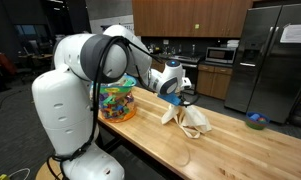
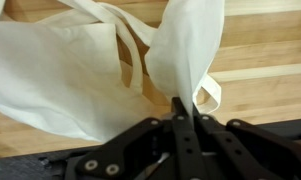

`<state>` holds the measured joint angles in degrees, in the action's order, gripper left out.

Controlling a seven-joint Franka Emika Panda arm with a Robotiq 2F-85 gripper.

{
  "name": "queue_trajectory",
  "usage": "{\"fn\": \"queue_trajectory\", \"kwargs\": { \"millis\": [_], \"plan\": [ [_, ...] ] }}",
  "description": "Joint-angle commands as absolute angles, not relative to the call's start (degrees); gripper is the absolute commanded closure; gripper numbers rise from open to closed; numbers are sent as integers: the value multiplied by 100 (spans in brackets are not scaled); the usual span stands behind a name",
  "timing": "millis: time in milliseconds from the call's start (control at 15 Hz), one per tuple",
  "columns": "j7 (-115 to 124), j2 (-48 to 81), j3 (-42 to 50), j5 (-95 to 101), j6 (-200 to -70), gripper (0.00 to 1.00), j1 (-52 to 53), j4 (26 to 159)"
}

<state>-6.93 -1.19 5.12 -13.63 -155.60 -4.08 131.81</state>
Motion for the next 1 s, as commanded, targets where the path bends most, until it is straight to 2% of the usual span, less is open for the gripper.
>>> {"fn": "queue_trajectory", "kwargs": {
  "millis": [0,467,933],
  "plan": [
    [-1650,5,239,-2245,-15314,99,-105,12873],
    [-3558,-251,-132,-3923,-13646,99,185,12976],
    [-4320,-330,252,-3208,-11051,99,-170,13194]
  ]
}}
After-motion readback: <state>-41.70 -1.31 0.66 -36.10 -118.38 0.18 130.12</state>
